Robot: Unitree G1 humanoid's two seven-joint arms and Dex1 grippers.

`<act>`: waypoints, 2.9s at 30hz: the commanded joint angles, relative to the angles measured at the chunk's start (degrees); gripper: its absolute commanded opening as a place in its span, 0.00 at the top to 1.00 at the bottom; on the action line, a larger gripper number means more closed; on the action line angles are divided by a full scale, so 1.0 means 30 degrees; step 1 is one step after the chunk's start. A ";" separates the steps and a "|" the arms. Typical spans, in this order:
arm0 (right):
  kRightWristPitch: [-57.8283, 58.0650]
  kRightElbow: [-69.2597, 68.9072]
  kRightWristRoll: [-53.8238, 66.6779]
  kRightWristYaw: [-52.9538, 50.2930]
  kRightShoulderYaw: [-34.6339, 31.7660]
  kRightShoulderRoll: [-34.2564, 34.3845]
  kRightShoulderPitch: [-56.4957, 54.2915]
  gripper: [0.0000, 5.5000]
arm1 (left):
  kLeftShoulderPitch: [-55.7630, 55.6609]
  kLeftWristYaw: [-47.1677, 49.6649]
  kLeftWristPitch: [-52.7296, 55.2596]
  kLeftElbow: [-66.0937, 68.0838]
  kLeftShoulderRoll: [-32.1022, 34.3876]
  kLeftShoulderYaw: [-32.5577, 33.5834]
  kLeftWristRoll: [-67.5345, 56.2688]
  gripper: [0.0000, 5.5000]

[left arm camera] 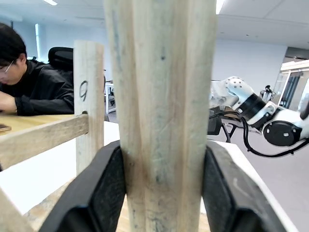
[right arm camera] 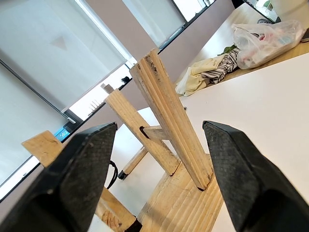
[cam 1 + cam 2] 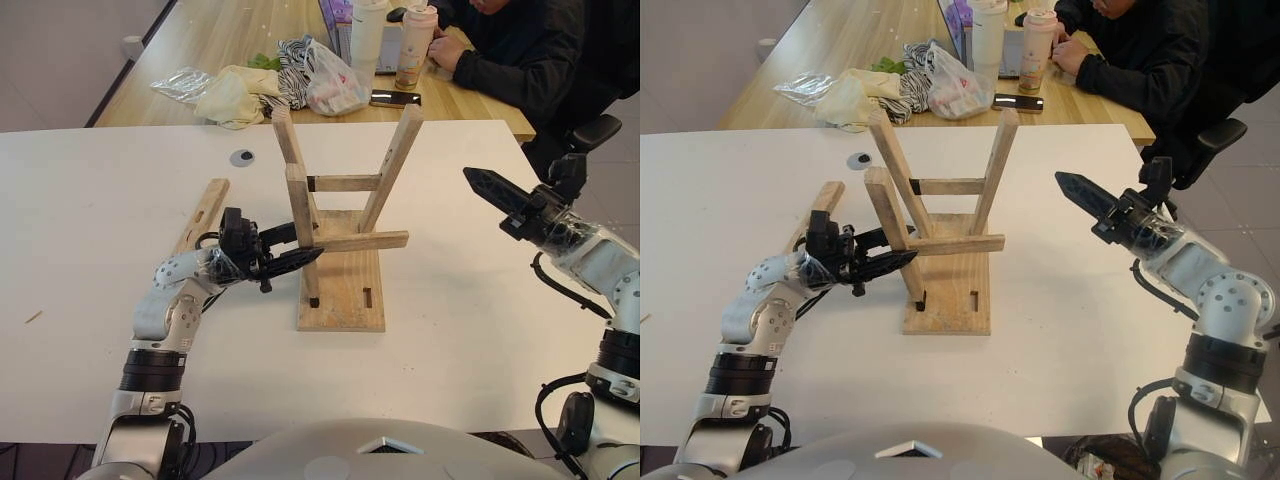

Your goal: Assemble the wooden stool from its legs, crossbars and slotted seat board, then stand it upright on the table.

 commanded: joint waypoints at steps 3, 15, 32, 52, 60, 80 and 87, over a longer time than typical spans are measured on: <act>-0.0144 0.0077 -0.0207 -0.0056 -0.0025 0.0139 -0.0053 0.41 | 0.2402 -0.0917 -0.1820 0.1521 0.1753 -0.1262 0.2540 0.63; -0.0484 -0.0021 -0.0556 -0.0538 0.0022 0.0580 0.0215 0.41 | 0.3055 -0.0586 -0.3504 0.4343 0.4340 -0.5375 0.6568 0.63; -0.1676 -0.1275 -0.0529 -0.1430 -0.0628 0.1513 0.2012 0.41 | -0.1528 0.5265 -0.1471 0.4988 0.6569 -0.1807 0.7802 0.41; -0.1974 -0.1368 -0.0810 -0.1851 -0.0453 0.1865 0.2226 0.41 | -0.4964 1.2020 0.3941 1.3565 0.4501 0.0956 0.9457 0.46; -0.1998 -0.1462 -0.0700 -0.2093 -0.0517 0.1961 0.2352 0.41 | -0.5203 1.1808 0.4938 1.3732 0.4549 0.1040 0.9504 0.63; -0.3580 -0.1502 0.1952 -0.2412 0.3639 0.5349 -0.8257 0.41 | -1.3304 0.1188 1.4228 0.8018 0.0049 0.6030 -0.7133 0.64; -0.3866 -0.0433 0.1040 -0.2140 0.5062 0.6855 -0.9098 0.41 | -1.3243 0.0407 1.3267 0.7170 -0.0427 0.4468 -0.6118 0.64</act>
